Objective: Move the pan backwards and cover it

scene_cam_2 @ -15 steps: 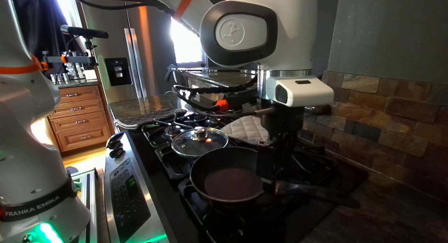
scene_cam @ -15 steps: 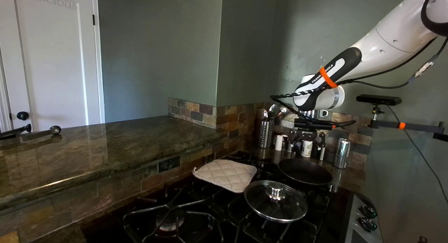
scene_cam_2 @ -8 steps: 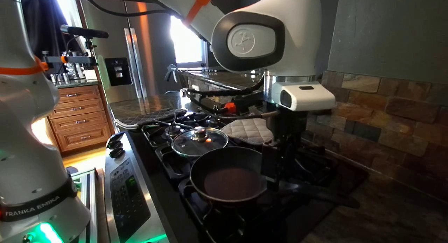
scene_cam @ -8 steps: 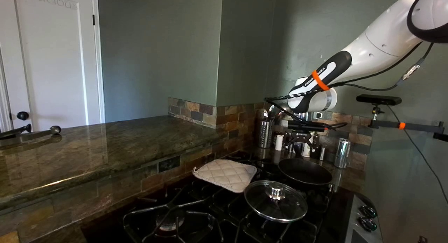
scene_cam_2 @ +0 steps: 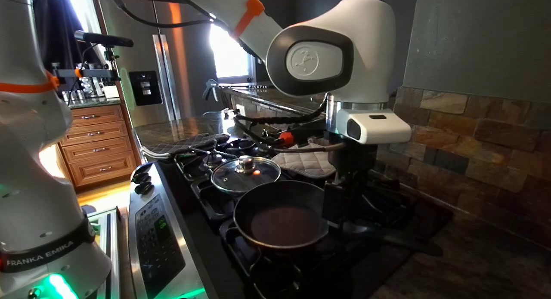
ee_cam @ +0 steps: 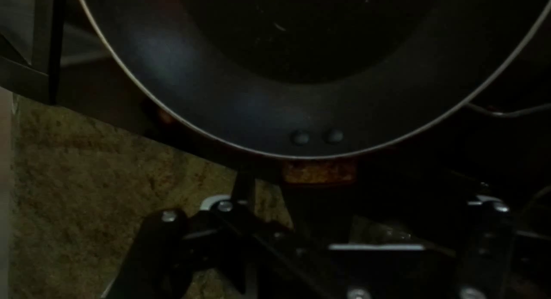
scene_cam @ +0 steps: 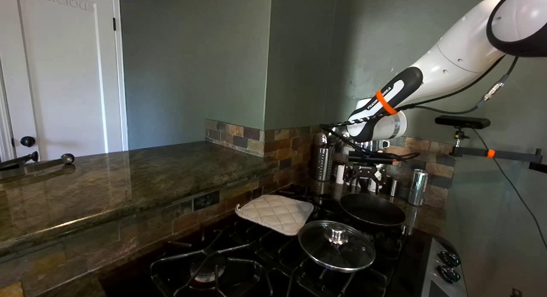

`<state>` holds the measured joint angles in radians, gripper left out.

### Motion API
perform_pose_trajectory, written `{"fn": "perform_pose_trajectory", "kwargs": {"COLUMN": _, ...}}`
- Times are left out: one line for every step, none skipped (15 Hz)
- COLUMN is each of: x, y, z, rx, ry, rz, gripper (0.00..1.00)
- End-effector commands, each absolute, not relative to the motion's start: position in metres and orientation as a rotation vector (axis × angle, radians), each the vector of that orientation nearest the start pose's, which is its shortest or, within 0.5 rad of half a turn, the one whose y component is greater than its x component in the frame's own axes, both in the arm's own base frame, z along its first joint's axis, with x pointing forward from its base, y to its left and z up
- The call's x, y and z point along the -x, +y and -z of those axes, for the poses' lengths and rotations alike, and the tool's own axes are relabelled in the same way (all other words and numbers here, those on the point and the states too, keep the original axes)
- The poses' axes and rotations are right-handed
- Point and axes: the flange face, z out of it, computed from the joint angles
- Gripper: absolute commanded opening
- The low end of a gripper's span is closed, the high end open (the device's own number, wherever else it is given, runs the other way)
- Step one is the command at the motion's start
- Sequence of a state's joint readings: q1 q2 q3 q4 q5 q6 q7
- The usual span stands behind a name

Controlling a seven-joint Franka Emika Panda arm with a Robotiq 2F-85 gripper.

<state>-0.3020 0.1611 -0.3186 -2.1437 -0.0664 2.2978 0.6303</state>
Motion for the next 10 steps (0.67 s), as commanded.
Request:
{"fn": "perform_pose_trajectory", "kwargs": {"x": -0.4597, "y": -0.3256, "z": -0.3263, "rx": 2.697, "ry": 1.818, "rz": -0.047, "gripper": 0.7}}
{"fn": "perform_pose_trajectory", "kwargs": {"x": -0.4598, "y": -0.3259, "z": -0.3247, "rx": 2.702, "ry": 1.815, "rz": -0.053, "gripper": 0.63}}
{"fn": "perform_pose_trajectory", "kwargs": {"x": -0.4596, "y": -0.326, "z": -0.3232, "rx": 2.704, "ry": 1.816, "rz": -0.056, "gripper": 0.52}}
{"fn": "perform_pose_trajectory", "kwargs": {"x": -0.4595, "y": -0.3265, "z": -0.3217, "rx": 2.706, "ry": 1.817, "rz": -0.06, "gripper": 0.45}}
{"fn": "perform_pose_trajectory", "kwargs": {"x": -0.4592, "y": -0.327, "z": -0.3201, "rx": 2.706, "ry": 1.818, "rz": -0.066, "gripper": 0.63}}
{"fn": "perform_pose_trajectory", "kwargs": {"x": -0.4592, "y": -0.3272, "z": -0.3189, "rx": 2.707, "ry": 1.818, "rz": -0.07, "gripper": 0.66}}
{"fn": "perform_pose_trajectory", "kwargs": {"x": -0.4595, "y": -0.3272, "z": -0.3181, "rx": 2.708, "ry": 1.818, "rz": -0.073, "gripper": 0.56}}
{"fn": "perform_pose_trajectory", "kwargs": {"x": -0.4599, "y": -0.327, "z": -0.3176, "rx": 2.708, "ry": 1.817, "rz": -0.074, "gripper": 0.37}}
{"fn": "perform_pose_trajectory", "kwargs": {"x": -0.4602, "y": -0.327, "z": -0.3178, "rx": 2.708, "ry": 1.814, "rz": -0.075, "gripper": 0.37}}
{"fn": "perform_pose_trajectory", "kwargs": {"x": -0.4604, "y": -0.3272, "z": -0.3178, "rx": 2.709, "ry": 1.815, "rz": -0.075, "gripper": 0.28}}
